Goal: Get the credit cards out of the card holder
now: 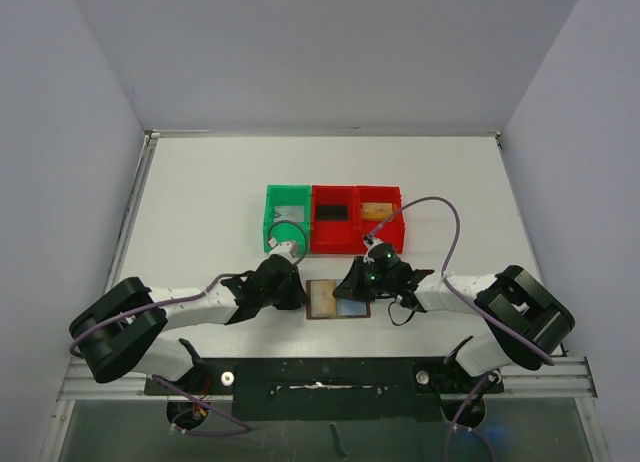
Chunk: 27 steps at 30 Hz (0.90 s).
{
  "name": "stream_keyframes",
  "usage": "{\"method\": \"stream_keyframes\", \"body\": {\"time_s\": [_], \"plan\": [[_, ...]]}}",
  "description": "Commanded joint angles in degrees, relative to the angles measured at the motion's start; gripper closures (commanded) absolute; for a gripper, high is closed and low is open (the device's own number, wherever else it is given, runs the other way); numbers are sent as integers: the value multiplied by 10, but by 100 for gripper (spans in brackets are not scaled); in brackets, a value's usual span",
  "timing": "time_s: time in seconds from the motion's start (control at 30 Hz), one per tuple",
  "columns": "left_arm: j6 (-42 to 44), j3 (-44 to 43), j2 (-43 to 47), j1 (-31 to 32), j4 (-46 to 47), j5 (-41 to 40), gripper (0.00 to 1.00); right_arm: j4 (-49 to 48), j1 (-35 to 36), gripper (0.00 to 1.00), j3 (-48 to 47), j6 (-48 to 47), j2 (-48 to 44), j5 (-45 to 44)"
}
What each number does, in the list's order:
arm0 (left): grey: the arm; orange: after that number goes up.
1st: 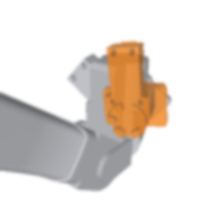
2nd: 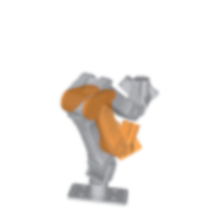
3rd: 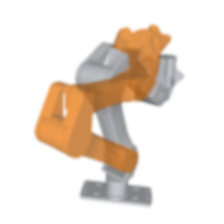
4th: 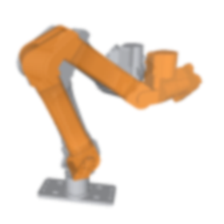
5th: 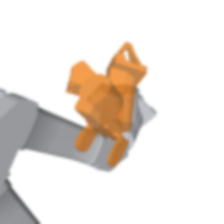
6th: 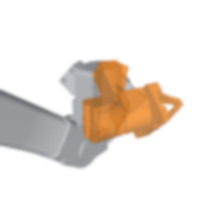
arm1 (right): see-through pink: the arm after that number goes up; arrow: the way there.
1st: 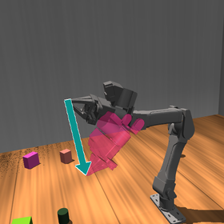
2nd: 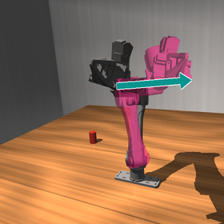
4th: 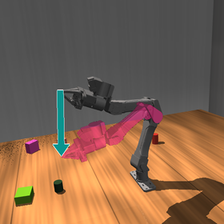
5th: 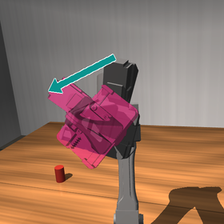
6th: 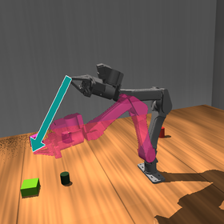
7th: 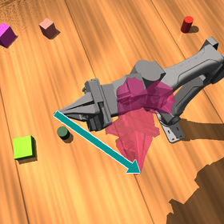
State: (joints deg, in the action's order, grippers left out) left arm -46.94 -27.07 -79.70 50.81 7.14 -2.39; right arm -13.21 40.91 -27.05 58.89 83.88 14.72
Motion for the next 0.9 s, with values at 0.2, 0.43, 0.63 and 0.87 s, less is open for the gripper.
{"method": "stream_keyframes", "body": {"time_s": [0.2,0.43,0.63,0.87], "plan": [[-23,9,35,4,9,-32,100,-11,-12,100,10,-6,-37,14],[-39,6,59,4,-37,-67,94,7,-12,100,9,-9,-46,1],[-40,17,111,9,14,-34,70,4,-1,89,-7,-12,-27,11],[-29,18,85,11,69,16,66,2,6,85,-22,-12,-2,12]]}}
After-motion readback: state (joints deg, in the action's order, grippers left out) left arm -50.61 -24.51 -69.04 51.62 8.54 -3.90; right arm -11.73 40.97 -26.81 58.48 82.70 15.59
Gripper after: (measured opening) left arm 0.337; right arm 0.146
